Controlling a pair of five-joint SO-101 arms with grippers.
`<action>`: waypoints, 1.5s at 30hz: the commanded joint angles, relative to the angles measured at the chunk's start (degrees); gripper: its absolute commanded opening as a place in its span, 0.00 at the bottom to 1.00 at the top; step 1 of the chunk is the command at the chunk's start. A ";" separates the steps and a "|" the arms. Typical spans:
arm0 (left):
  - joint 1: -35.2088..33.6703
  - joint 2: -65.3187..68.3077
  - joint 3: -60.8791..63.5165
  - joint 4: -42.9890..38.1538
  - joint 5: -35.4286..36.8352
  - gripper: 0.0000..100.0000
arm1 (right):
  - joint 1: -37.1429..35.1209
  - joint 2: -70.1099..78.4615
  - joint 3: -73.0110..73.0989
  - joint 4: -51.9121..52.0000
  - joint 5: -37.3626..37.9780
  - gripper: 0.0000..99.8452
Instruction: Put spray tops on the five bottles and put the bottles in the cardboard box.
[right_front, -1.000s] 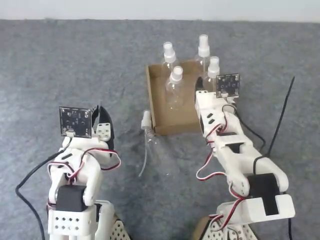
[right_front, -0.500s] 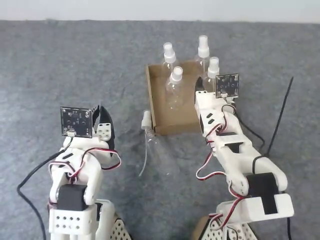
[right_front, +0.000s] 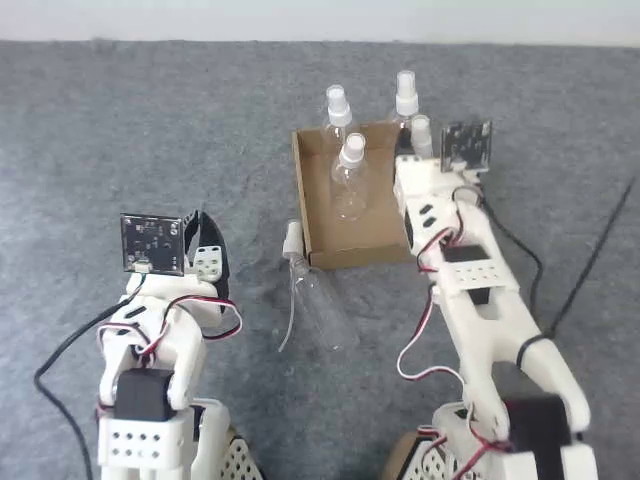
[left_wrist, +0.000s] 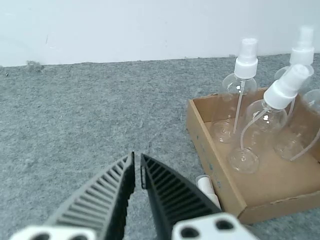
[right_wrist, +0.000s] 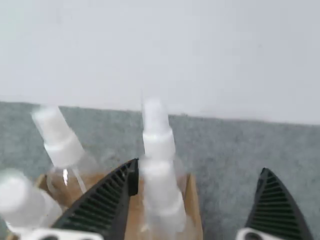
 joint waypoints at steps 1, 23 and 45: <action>0.00 -0.26 -0.40 -1.67 0.97 0.01 | -0.13 -8.75 -9.93 13.41 -0.18 0.31; -13.63 44.04 -41.45 16.88 -8.00 0.07 | -40.04 -16.84 -18.99 81.98 -14.42 0.31; -18.90 63.12 -54.73 19.16 -12.22 0.19 | -41.45 11.74 -18.99 73.71 -22.51 0.18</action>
